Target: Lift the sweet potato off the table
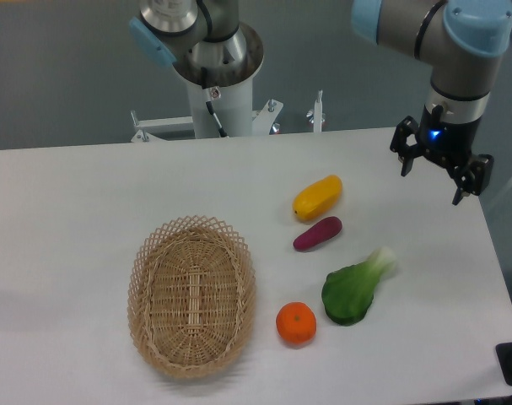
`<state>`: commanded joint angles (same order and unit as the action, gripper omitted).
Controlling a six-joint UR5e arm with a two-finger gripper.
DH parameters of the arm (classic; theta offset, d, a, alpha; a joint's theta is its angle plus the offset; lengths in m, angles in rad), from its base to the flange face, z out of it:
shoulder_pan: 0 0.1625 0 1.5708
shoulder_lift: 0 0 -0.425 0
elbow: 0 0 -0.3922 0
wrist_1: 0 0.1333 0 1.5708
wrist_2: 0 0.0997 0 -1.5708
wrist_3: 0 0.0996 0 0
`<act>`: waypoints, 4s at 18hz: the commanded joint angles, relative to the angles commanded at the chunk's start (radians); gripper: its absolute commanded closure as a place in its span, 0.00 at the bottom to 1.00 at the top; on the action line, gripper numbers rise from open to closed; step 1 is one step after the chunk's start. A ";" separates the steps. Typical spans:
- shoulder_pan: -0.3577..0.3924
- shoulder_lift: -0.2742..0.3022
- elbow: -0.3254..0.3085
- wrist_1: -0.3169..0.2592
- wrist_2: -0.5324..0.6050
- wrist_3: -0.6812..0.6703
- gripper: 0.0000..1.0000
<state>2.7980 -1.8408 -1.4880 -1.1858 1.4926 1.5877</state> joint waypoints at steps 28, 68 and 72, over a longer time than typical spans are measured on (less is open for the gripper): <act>-0.184 -0.034 -0.406 0.319 0.021 -0.334 0.00; -0.233 -0.121 -0.437 0.397 0.130 -0.282 0.64; -0.233 -0.115 -0.428 0.397 0.127 -0.279 0.68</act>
<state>2.5648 -1.9558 -1.9160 -0.7885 1.6199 1.3085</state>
